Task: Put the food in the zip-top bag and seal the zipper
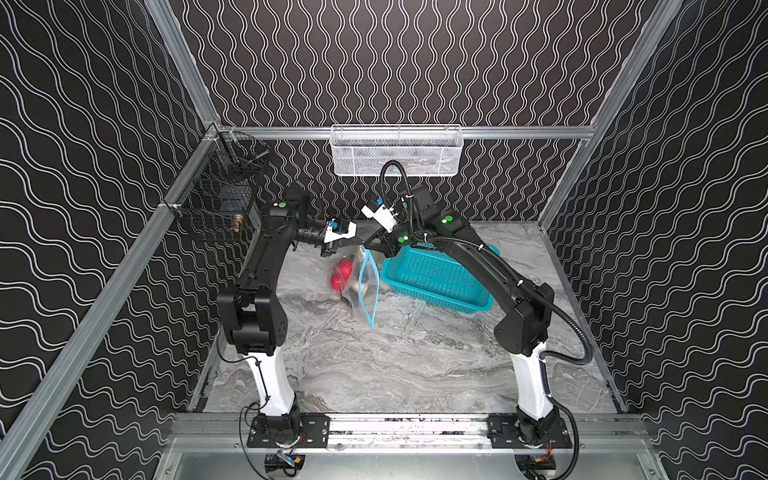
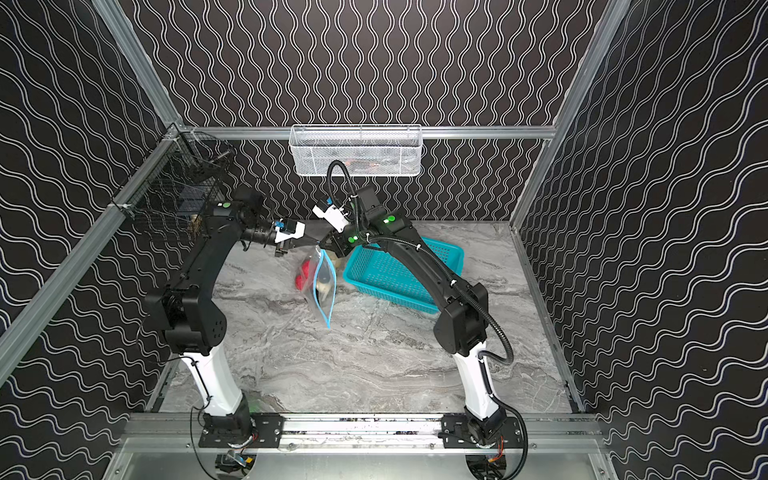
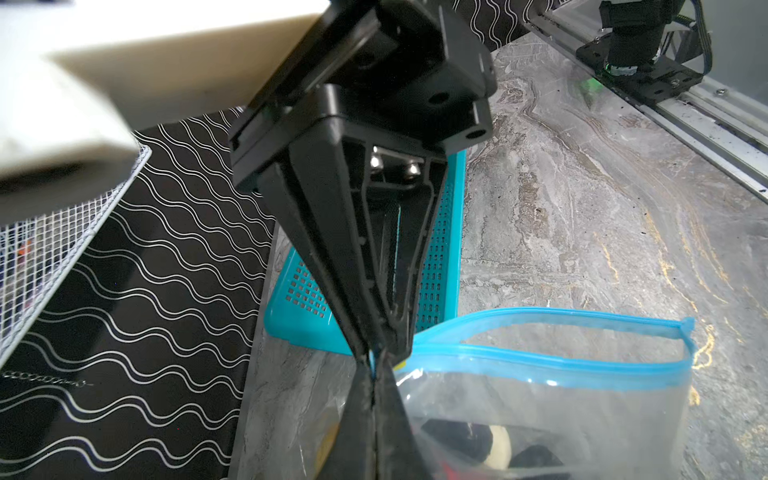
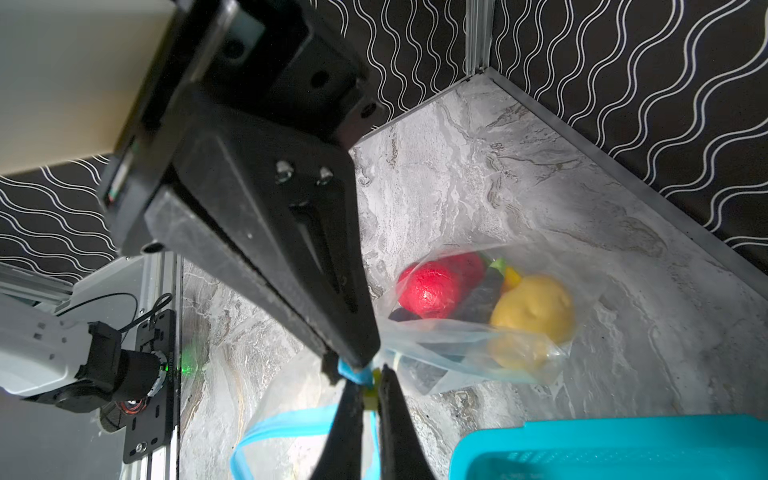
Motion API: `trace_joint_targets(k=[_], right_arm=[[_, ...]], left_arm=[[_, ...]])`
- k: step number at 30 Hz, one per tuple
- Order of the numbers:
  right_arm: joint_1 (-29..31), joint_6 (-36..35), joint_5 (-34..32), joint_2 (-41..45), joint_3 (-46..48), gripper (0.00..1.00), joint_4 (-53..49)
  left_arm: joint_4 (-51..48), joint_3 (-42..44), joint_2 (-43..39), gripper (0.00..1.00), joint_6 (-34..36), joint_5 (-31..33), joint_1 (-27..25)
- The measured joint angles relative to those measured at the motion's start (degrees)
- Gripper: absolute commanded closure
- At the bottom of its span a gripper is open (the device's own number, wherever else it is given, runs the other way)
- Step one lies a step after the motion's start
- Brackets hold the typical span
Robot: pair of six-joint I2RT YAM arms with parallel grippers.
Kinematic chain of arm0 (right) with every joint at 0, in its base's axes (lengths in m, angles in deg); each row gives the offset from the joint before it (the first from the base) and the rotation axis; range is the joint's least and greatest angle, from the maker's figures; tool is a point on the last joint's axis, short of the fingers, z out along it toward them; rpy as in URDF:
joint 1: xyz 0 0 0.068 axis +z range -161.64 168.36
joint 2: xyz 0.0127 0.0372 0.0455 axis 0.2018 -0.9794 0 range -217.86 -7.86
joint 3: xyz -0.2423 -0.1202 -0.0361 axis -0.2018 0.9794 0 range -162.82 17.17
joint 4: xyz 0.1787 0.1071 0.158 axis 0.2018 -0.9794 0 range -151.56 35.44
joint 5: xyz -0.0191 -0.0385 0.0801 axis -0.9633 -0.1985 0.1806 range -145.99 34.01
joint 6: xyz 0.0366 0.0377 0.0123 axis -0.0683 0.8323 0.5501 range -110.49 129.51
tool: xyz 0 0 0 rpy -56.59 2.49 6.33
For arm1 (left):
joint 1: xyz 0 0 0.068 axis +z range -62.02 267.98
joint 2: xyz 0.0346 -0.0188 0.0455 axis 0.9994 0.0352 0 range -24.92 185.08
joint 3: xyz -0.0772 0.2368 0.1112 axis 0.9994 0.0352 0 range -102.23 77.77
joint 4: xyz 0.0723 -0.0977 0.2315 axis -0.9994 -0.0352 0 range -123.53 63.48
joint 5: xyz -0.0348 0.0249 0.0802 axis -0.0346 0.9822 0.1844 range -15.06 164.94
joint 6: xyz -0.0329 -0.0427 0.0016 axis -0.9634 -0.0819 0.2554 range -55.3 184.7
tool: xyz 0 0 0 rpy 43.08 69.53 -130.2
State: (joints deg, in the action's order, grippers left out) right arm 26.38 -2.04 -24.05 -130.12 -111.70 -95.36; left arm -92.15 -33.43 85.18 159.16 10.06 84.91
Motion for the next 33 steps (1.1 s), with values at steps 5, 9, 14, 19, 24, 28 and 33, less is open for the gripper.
trace_joint_targets(k=[5, 9, 14, 19, 24, 28, 33], right_arm=[[0.0, 0.0, 0.0, 0.2, 0.2, 0.91, 0.5], [0.0, 0.0, -0.5, 0.4, 1.0, 0.89, 1.7], [0.0, 0.3, -1.9, 1.2, 3.3, 0.89, 4.0], [-0.1, 1.2, -3.4, 1.4, 4.3, 0.90, 5.6], [-0.1, 2.1, -5.0, 2.5, 6.4, 0.91, 7.6], [-0.1, 3.4, -6.4, 2.9, 8.0, 0.92, 9.4], [-0.1, 5.2, -7.5, 3.2, 11.0, 0.93, 11.1]], left_arm=[[3.0, 1.4, -1.2, 1.00, -4.3, 0.0, 0.0], [6.2, 2.9, -1.8, 1.00, -9.1, 0.2, 0.0], [12.5, 4.5, -2.8, 1.00, -19.2, 1.6, -0.2], [18.0, 4.9, -2.8, 1.00, -27.6, 3.2, -0.3], [23.9, 6.1, -3.0, 1.00, -35.4, 4.7, -0.3], [28.8, 6.6, -3.0, 1.00, -41.6, 7.7, -0.4], [32.3, 5.9, -2.7, 1.00, -48.0, 12.5, -0.4]])
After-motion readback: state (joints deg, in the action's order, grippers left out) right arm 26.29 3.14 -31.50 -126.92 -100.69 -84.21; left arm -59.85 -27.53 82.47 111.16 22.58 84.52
